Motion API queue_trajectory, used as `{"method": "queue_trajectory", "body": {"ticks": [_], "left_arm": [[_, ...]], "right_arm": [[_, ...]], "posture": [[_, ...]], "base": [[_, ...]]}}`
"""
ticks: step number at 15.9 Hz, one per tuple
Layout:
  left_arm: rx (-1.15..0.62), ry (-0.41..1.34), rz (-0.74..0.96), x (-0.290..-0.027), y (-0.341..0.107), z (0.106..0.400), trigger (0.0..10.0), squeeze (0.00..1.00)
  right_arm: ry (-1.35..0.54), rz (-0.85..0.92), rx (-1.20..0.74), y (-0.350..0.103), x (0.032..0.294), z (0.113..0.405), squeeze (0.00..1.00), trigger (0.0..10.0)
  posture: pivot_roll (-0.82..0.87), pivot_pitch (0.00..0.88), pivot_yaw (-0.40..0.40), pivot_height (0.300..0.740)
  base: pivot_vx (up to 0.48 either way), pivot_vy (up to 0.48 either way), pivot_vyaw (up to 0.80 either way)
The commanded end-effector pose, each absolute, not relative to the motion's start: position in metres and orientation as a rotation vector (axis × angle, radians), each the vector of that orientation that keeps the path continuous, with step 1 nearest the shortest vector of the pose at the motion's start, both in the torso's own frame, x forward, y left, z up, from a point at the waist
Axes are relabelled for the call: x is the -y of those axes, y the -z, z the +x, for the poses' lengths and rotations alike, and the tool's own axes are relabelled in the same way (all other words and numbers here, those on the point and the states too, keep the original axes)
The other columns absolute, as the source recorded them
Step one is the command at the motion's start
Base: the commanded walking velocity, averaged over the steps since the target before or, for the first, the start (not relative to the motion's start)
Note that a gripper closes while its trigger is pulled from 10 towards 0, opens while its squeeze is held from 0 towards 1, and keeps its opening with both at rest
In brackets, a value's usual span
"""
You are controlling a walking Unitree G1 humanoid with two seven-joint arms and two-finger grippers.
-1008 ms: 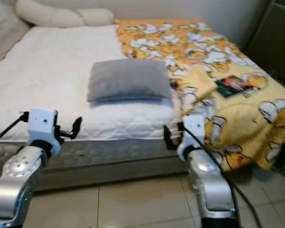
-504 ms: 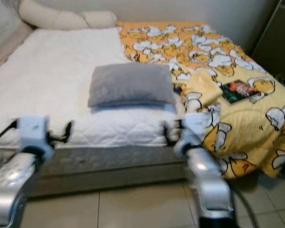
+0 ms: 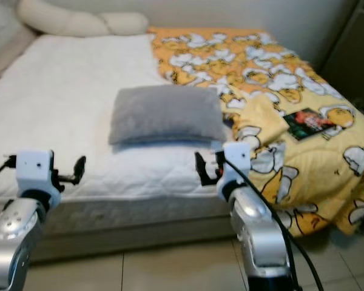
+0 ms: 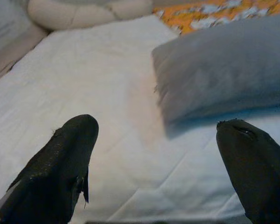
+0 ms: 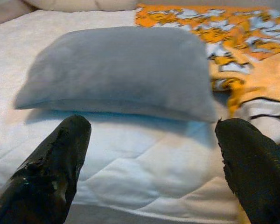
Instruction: Clean up the room
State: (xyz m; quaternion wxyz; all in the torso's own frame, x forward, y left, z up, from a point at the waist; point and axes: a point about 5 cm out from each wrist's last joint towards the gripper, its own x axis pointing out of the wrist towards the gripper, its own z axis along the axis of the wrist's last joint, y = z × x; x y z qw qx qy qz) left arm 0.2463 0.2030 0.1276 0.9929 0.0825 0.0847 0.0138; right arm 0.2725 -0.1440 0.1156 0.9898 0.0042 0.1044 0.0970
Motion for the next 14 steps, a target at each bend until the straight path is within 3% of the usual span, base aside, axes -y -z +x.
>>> {"method": "queue_trajectory", "body": {"ticks": [1, 8, 11, 14], "left_arm": [[-0.16, 0.001, 0.16, -0.196, -0.1285, 0.2482, 10.0, 0.0], [-0.161, 0.006, 0.168, -0.1968, -0.1282, 0.2489, 10.0, 0.0], [-0.163, 0.011, 0.171, -0.1966, -0.1279, 0.2489, 10.0, 0.0], [-0.167, 0.021, 0.176, -0.1958, -0.1272, 0.2488, 10.0, 0.0]], "right_arm": [[-0.154, 0.003, -0.201, -0.1168, 0.1556, 0.2724, 0.0, 10.0], [-0.179, -0.001, -0.21, -0.1154, 0.1525, 0.2726, 0.0, 10.0], [-0.168, -0.009, -0.21, -0.1149, 0.1526, 0.2725, 0.0, 10.0], [-0.145, 0.01, -0.212, -0.1139, 0.1552, 0.2733, 0.0, 10.0]], "posture": [[-0.09, 0.0, -0.012, 0.74], [-0.09, 0.0, -0.009, 0.74], [-0.09, 0.0, -0.008, 0.74], [-0.09, 0.0, -0.008, 0.74]], "base": [[0.322, 0.0, 0.0], [0.321, 0.0, 0.0], [0.32, 0.0, 0.8], [0.321, 0.0, 0.0]]}}
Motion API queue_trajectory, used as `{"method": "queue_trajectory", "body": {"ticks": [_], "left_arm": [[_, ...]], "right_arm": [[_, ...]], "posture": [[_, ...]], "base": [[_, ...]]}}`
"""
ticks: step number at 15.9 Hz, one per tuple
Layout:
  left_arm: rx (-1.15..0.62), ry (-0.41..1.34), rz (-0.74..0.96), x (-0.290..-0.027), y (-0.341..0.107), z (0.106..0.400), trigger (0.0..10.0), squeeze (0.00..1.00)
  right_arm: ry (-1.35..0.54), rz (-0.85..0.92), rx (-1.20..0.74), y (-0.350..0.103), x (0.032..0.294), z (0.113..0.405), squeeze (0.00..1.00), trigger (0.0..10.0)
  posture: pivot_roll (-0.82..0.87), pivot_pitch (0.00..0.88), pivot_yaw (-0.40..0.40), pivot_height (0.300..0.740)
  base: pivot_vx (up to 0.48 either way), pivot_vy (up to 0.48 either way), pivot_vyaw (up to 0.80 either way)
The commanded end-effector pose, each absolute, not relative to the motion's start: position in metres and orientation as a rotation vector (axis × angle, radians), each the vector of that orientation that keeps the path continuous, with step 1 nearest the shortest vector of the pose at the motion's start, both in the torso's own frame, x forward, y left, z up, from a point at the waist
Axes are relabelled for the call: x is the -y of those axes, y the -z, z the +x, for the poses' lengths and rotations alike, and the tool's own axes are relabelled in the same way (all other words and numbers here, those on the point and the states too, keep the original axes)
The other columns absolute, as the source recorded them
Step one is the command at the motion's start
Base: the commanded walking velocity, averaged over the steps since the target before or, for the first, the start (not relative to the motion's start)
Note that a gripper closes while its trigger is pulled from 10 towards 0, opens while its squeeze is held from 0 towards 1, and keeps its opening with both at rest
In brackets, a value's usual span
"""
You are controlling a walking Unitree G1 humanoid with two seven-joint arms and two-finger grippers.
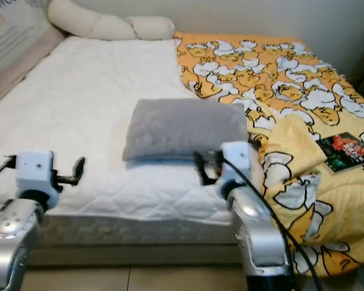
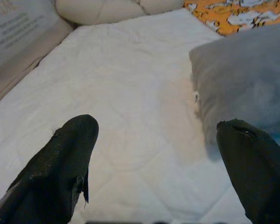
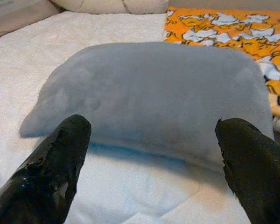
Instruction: Clean up the room
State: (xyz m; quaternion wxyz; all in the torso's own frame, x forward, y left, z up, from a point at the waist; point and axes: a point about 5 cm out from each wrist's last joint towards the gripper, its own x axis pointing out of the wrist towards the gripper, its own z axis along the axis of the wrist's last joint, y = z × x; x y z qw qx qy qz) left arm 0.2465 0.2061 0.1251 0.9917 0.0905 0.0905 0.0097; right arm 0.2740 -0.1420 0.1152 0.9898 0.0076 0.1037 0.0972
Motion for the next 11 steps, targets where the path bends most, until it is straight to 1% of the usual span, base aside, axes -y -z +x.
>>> {"method": "queue_trajectory", "body": {"ticks": [1, 9, 11], "left_arm": [[-0.167, 0.022, 0.176, -0.1957, -0.1272, 0.2488, 10.0, 0.0], [-0.168, 0.048, 0.192, -0.1929, -0.1263, 0.2476, 10.0, 0.0], [-0.167, 0.053, 0.196, -0.1919, -0.1263, 0.2475, 10.0, 0.0]], "right_arm": [[-0.143, 0.01, -0.212, -0.1139, 0.1554, 0.2735, 0.0, 10.0], [-0.139, 0.035, -0.205, -0.1128, 0.1542, 0.2724, 0.0, 10.0], [-0.127, 0.043, -0.231, -0.1102, 0.1551, 0.2727, 0.0, 10.0]], "posture": [[-0.09, 0.0, -0.008, 0.74], [-0.09, 0.0, -0.009, 0.74], [-0.08, 0.0, -0.008, 0.74]], "base": [[0.319, 0.0, 0.0], [0.321, 0.0, 0.0], [0.319, 0.0, -0.79]]}}
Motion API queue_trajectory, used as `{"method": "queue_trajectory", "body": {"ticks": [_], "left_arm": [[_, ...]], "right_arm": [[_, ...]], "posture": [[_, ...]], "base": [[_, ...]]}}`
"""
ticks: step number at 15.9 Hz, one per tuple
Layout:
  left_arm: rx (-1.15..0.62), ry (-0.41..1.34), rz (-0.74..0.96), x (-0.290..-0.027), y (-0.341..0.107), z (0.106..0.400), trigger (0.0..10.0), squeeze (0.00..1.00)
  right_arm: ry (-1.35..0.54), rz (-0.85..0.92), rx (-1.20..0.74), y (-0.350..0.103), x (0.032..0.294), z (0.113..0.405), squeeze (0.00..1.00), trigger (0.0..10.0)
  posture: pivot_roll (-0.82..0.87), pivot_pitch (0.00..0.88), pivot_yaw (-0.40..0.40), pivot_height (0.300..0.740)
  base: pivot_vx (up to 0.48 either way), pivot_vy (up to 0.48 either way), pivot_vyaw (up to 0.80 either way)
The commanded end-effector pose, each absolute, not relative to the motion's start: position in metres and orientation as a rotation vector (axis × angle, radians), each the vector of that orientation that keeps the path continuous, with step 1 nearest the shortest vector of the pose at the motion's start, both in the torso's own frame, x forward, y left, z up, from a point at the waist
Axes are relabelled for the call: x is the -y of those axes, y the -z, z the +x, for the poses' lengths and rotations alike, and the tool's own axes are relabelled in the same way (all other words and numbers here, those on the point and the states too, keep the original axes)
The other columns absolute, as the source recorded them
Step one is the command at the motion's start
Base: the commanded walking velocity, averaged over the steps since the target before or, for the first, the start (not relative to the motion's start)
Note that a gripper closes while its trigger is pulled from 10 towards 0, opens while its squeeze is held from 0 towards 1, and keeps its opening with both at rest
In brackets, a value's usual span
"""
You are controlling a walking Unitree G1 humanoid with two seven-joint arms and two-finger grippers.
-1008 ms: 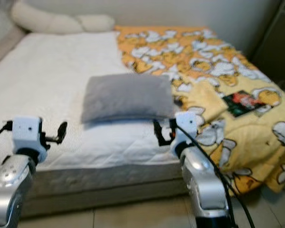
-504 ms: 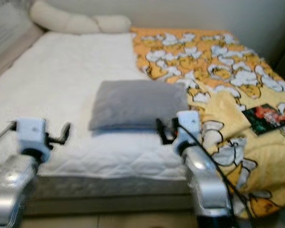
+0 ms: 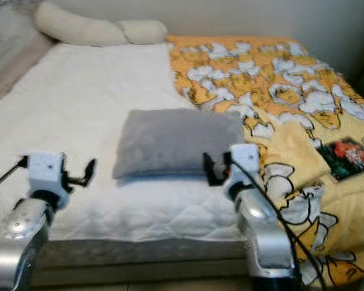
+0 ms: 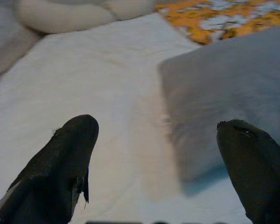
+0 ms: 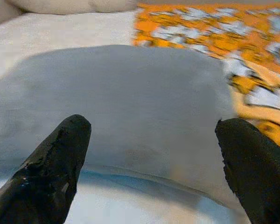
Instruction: Clean up the room
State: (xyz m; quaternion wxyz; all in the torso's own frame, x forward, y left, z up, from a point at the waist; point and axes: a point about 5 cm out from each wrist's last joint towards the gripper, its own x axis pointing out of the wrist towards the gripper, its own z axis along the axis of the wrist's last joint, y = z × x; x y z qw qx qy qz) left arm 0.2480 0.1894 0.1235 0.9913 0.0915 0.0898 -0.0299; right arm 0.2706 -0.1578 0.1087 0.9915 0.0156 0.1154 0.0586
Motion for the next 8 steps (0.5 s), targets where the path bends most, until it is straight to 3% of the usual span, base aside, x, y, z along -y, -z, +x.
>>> {"method": "queue_trajectory", "body": {"ticks": [1, 8], "left_arm": [[-0.167, 0.054, 0.196, -0.1919, -0.1263, 0.2475, 10.0, 0.0], [-0.169, 0.06, 0.202, -0.1916, -0.1259, 0.2477, 10.0, 0.0]], "right_arm": [[-0.128, 0.041, -0.228, -0.1104, 0.1551, 0.2727, 0.0, 10.0], [-0.135, 0.039, -0.211, -0.1118, 0.1542, 0.2733, 0.0, 10.0]], "posture": [[-0.08, 0.0, -0.008, 0.74], [-0.08, 0.0, -0.008, 0.74]], "base": [[0.319, 0.0, -0.79], [0.32, 0.0, 0.0]]}}
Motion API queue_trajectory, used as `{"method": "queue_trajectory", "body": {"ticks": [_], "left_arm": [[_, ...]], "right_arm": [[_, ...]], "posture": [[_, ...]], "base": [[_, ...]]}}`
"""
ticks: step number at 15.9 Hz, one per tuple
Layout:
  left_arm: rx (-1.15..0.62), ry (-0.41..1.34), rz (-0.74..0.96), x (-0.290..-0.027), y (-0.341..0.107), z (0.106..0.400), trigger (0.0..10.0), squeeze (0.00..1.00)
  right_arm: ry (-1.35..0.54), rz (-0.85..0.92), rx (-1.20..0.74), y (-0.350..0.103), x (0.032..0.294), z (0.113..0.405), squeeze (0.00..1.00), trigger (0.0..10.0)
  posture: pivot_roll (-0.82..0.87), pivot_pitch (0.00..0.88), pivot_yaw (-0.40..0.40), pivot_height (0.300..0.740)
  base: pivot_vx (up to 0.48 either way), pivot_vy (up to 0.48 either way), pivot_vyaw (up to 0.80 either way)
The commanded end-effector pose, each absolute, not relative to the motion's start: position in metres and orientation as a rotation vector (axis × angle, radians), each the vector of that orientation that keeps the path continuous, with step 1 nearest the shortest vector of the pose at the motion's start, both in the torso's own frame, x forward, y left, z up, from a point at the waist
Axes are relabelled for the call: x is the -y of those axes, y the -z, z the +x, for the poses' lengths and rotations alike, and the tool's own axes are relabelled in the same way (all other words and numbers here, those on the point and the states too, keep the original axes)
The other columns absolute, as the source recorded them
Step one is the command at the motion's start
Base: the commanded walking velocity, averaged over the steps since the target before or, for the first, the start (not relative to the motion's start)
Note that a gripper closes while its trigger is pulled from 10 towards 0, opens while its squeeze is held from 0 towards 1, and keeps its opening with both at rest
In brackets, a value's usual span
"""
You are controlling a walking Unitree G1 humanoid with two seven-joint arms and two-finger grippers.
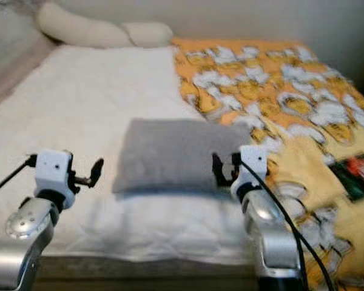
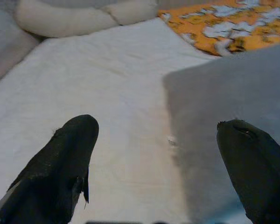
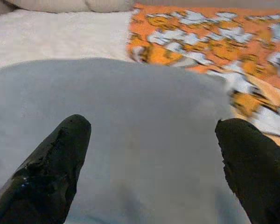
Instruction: Clean up the room
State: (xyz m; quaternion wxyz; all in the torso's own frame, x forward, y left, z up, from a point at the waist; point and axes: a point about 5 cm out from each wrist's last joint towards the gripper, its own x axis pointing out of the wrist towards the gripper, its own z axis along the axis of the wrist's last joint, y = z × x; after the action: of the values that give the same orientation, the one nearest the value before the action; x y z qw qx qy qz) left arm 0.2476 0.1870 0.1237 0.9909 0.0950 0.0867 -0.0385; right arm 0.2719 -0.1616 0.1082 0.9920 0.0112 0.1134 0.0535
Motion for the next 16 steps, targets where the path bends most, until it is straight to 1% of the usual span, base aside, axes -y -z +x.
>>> {"method": "queue_trajectory", "body": {"ticks": [1, 9, 13, 16], "left_arm": [[-0.17, 0.061, 0.202, -0.192, -0.125, 0.247, 10.0, 0.0], [-0.173, 0.062, 0.205, -0.192, -0.125, 0.246, 10.0, 0.0], [-0.152, 0.113, 0.221, -0.187, -0.13, 0.245, 10.0, 0.0], [-0.119, 0.206, 0.202, -0.178, -0.137, 0.243, 10.0, 0.0]], "right_arm": [[-0.135, 0.039, -0.21, -0.112, 0.154, 0.273, 0.0, 10.0], [-0.13, 0.042, -0.21, -0.112, 0.154, 0.272, 0.0, 10.0], [-0.103, 0.037, -0.197, -0.117, 0.161, 0.273, 0.0, 10.0], [-0.06, 0.029, -0.184, -0.12, 0.177, 0.277, 0.0, 10.0]], "posture": [[-0.08, 0.0, -0.008, 0.74], [-0.08, 0.0, -0.009, 0.74], [-0.08, 0.0, -0.008, 0.74], [-0.07, 0.0, -0.018, 0.74]], "base": [[0.319, 0.0, 0.0], [0.319, 0.0, 0.0], [0.0, 0.0, 0.0], [0.0, 0.0, 0.0]]}}
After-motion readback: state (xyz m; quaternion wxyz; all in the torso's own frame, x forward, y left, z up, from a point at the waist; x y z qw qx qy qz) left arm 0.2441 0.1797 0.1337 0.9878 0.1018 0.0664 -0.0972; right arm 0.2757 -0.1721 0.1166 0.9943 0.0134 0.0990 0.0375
